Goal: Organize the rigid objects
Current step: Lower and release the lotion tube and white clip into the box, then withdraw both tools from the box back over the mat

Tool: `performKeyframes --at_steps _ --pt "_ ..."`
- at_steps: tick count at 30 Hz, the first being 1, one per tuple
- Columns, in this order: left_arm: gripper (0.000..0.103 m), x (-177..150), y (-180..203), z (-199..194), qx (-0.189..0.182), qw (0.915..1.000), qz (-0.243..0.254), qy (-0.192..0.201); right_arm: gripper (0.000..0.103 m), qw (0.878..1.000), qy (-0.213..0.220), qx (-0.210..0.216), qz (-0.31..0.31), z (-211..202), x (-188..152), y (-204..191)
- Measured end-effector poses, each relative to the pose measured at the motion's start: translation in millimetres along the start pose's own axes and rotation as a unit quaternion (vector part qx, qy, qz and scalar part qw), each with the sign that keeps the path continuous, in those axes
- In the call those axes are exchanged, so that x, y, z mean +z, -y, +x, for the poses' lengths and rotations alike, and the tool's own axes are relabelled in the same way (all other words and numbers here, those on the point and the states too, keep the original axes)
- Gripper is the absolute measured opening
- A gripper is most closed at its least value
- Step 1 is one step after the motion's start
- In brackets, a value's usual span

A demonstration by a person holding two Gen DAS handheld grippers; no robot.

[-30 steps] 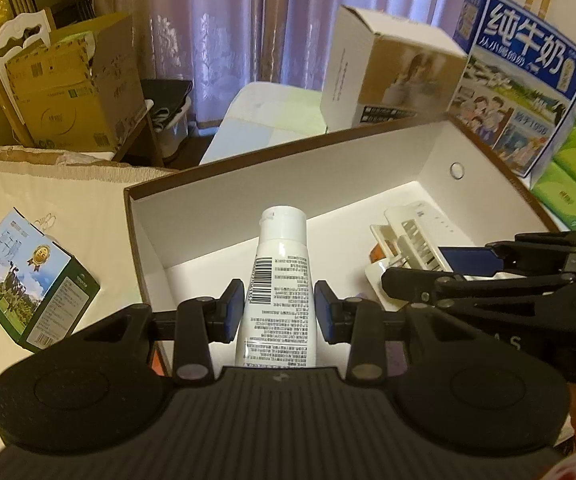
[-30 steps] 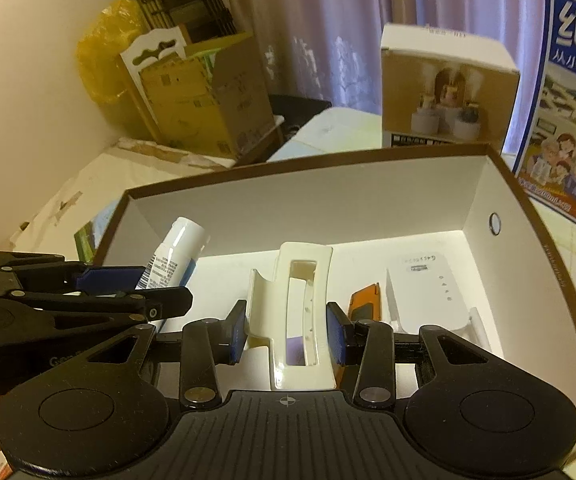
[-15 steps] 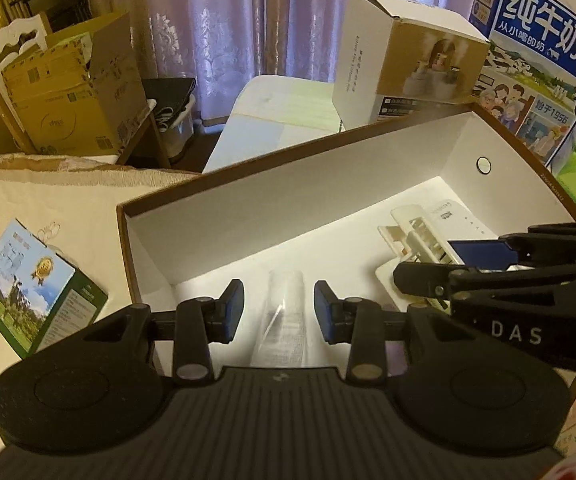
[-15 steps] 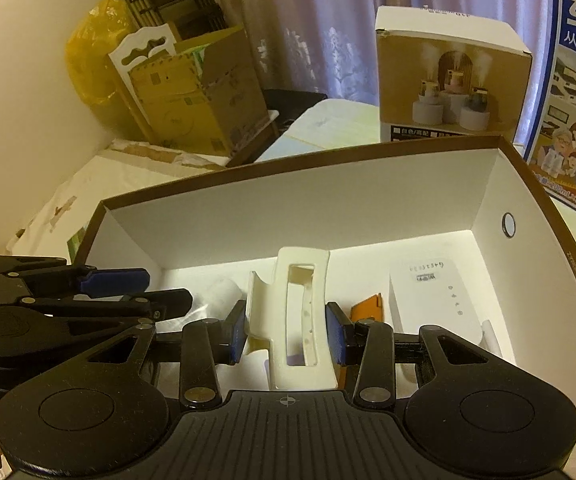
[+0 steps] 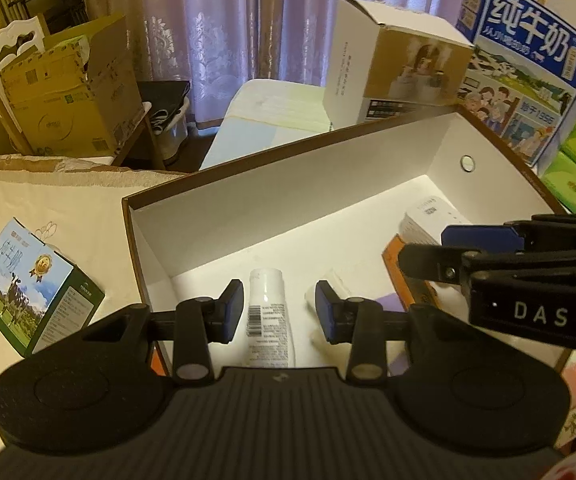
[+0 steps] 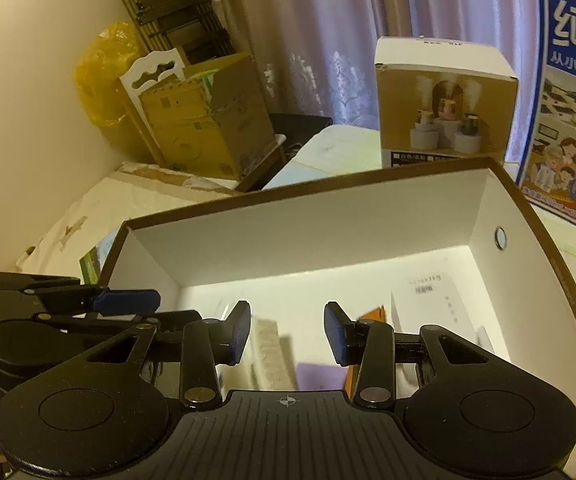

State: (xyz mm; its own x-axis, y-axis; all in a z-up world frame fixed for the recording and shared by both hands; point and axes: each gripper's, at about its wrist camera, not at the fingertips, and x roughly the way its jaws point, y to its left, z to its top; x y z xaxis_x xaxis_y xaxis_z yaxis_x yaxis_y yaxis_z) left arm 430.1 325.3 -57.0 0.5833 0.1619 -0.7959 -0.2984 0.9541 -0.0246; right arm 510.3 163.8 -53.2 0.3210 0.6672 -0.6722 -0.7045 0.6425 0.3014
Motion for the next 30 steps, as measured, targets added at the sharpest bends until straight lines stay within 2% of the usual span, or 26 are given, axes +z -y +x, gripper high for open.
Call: performKeyframes --at_steps 19,30 --pt "0.038 -29.1 15.9 -67.1 -0.031 0.9992 -0.013 0.022 0.042 0.999 0.023 0.010 0.032 -76.0 -44.2 -7.3" --pt "0.039 -63.9 35.9 -107.9 -0.043 0.9987 -0.008 0.028 0.046 0.998 0.035 0.005 0.055 -119.0 -73.1 -13.9"
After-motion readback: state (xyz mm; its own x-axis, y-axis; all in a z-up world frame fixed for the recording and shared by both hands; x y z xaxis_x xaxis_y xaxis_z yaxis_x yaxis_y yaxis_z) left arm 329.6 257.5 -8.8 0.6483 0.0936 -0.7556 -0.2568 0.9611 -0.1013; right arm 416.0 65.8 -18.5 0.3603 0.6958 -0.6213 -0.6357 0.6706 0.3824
